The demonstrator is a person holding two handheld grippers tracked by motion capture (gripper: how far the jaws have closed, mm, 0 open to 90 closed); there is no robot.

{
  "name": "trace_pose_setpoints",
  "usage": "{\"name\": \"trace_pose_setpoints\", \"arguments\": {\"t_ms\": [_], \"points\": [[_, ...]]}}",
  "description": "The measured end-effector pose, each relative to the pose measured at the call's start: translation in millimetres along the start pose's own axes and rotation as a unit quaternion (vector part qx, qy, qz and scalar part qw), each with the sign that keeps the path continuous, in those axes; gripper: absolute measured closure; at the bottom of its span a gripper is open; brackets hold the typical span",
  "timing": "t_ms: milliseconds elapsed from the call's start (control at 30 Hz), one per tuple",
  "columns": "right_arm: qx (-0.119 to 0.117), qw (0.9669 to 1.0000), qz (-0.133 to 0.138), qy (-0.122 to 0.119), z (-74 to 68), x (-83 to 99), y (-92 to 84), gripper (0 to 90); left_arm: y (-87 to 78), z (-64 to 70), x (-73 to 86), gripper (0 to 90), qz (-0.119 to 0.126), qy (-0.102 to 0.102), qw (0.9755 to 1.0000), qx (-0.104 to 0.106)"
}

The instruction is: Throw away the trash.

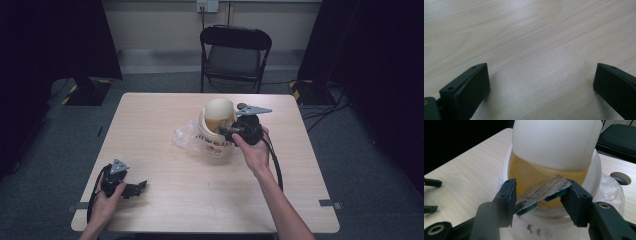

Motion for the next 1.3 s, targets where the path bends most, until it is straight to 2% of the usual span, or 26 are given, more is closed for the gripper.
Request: {"name": "trace_pose_setpoints", "arguments": {"t_ms": [200,333,500,600,900,1000,1167,1300], "points": [[0.005,1.0,-0.007,0.001,3.7,-1.9,6.4,51.7,0.0,0.0,0.0,0.2,0.0,0.0,1.0,0.0],[0.003,0.9999,-0.013,0.004,4.0,-0.6,11.4,50.7,0.0,0.0,0.0,0.2,0.0,0.0,1.0,0.0],[-0.018,0.9997,-0.014,0.011,1.6,-1.0,15.5,40.2,-0.1,-0.2,0.0,0.2,0.0,0.001,1.0,-0.001],[-0.023,0.9996,-0.012,0.009,0.1,-1.2,14.7,37.3,-0.1,-0.2,0.0,0.2,0.0,0.001,1.0,0.0],[-0.013,0.9999,-0.005,0.005,0.5,-2.6,11.7,34.9,-0.1,-0.2,0.0,0.2,0.0,0.001,1.0,0.0],[-0.011,0.9999,0.001,0.009,1.1,-3.6,7.9,31.9,-0.1,-0.2,0.0,0.2,0.0,0.001,1.0,-0.001],[-0.002,0.9999,0.005,0.012,2.5,-2.1,-0.7,19.8,-0.1,-0.2,0.0,0.2,0.0,0.001,1.0,-0.001],[0.001,0.9999,0.004,0.01,3.6,2.0,-6.9,17.3,-0.1,-0.1,0.0,0.2,0.0,0.001,1.0,-0.001]]}}
Point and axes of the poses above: each handheld gripper's, and its own axes: y roughly forward along the jaws, x roughly out of its underside, z roughly to its right, the point moved 8 cm from there along y, roughly forward along the jaws, and after that the axes turned 5 degrees about -x, right-handed, at the moved point
